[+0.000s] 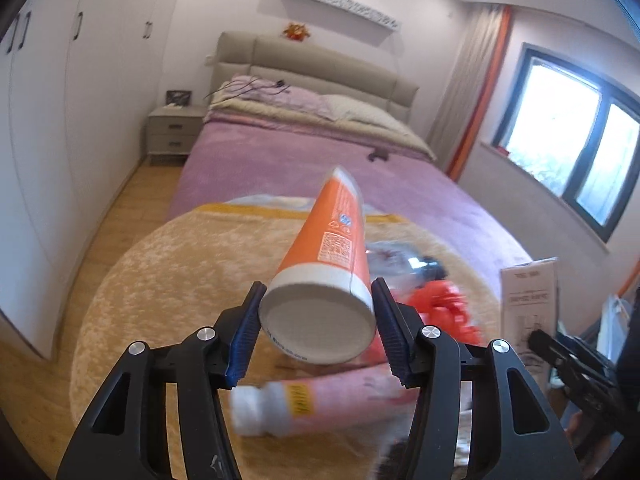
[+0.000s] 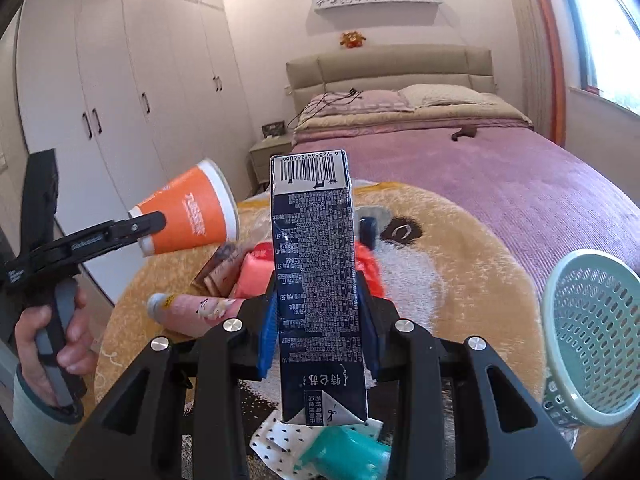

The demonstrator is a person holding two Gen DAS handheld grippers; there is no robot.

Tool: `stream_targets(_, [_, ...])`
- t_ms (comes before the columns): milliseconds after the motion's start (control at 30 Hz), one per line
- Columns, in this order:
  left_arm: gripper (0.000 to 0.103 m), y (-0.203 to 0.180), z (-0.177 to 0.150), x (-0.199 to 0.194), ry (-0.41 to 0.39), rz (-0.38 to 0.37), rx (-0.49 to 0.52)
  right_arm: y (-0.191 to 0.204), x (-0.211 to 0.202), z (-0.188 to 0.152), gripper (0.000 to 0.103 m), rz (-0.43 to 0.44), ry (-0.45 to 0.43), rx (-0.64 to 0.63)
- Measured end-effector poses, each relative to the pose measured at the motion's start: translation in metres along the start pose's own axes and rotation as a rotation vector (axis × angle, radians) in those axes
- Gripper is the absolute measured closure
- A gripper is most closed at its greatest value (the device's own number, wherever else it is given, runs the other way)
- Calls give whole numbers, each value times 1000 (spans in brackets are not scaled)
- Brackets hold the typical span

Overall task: Collect trash
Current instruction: 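Carry the cup and carton over the teal basket and open both grippers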

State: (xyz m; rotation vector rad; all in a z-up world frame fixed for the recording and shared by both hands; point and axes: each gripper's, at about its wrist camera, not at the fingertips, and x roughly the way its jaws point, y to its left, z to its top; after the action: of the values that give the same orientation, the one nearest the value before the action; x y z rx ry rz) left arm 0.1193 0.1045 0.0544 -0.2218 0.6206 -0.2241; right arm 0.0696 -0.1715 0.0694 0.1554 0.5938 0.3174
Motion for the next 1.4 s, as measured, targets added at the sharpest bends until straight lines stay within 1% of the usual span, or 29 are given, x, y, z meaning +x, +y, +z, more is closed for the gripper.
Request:
stream_targets(133, [52,-32,0,-11,-25,-64,34,-21,-21,3,71,-26,-44,45])
stream_targets(233, [52,-68,-4,-13,-32,-116,70,-42,-36,5,71,-57,-73,85])
stream_targets(267, [53,-75,-4,-12,-33,-129,76,-50,-41,5,71,-67,-80,98])
stream_targets(500, [53,-155,-7,-2,-18,-258,149,-120,-77,-5,71,-173,-124,224])
stream_targets(567, [53,-184,-7,3,-8,-300,176,-140,-86,-10,71,-207,-131,260])
stream_targets(700, [53,-230,-12,15,12,-359,205,-185,-102,-23,71,-277,-140,347])
stream_targets(833, [53,-271,-22,40,44,-415,206,-224,-109,-36,71,-367,-141,396])
stream_targets(933, [53,-299,-32,69,75,-419,176,-245,-101,-46,71,-428,-115,414])
stream_targets(1000, [53,-311,-41,83,98,-451,146,-256,-91,-51,71,-459,-90,413])
stream_targets(1067, [53,-322,-50,99,116,-448,137,-265,-83,-57,71,-484,-66,406])
stream_targets(1133, [53,-329,-59,114,136,-445,132,-273,-74,-64,71,-489,-38,417])
stream_targets(1200, [53,-336,-68,129,161,-421,139,-284,-66,-69,71,-491,-9,430])
stream_targets(1400, [53,-348,-87,155,211,-388,167,-301,-50,-85,71,-480,61,483])
